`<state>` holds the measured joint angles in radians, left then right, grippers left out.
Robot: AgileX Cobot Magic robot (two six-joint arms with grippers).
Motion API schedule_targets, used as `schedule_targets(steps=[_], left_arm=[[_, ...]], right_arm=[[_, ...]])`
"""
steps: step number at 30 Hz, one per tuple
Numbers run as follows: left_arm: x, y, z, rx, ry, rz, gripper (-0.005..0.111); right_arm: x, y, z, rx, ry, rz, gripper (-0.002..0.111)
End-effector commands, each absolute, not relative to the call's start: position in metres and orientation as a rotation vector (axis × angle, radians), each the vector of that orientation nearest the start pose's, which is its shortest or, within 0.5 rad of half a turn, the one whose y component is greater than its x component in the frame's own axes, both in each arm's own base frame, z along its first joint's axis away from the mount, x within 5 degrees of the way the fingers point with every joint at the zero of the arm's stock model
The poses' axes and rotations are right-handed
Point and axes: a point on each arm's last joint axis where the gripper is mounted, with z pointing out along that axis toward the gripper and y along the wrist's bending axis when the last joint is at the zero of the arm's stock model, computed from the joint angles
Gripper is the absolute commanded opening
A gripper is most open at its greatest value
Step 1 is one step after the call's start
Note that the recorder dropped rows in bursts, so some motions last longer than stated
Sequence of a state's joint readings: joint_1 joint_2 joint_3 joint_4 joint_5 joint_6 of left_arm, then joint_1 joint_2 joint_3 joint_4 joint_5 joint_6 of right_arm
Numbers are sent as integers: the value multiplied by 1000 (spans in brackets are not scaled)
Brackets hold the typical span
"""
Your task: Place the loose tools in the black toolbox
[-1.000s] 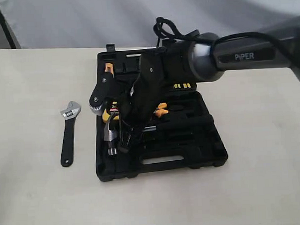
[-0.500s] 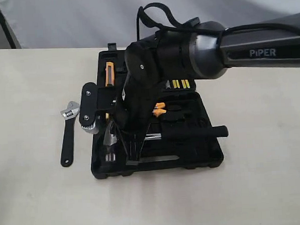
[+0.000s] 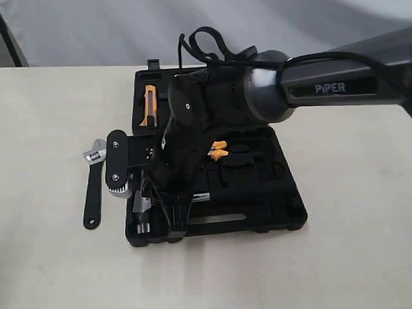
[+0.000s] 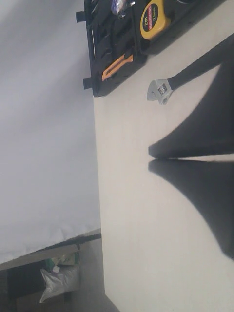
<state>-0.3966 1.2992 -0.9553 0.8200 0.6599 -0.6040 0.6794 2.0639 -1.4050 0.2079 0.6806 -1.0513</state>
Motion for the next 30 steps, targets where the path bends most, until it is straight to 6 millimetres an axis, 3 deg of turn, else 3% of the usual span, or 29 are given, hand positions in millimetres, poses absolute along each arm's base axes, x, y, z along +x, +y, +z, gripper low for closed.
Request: schedule_targets(steps=[1,7,8,14,17,20,22,26,30], left_arm=[[263,-66,307,306,2223,348,1],[263,-66,307,306,2223,348,1],[263,-66,307,306,2223,348,1],[263,-66,307,306,2223,348,1],[263,-66,307,306,2223,348,1],[263,-66,307,306,2223,348,1],[263,-66,307,306,2223,348,1],[263,-66,307,306,2223,348,1],[263,-66,307,306,2223,348,1]], right_arm=[[321,270,149,-2051,1924,78,0],[321,270,149,-2062,1920,68,2],[321,270,149,-2062,1920,68,6],[321,269,152,-2044,1934,57,55],[321,269,167,-1963,1941,56,60],[324,269,190,-1825,1931,50,55],[323,268,203,-1798,1904,44,45],[324,263,214,-1769,1910,41,1],[324,256,203,-1792,2003,58,0]])
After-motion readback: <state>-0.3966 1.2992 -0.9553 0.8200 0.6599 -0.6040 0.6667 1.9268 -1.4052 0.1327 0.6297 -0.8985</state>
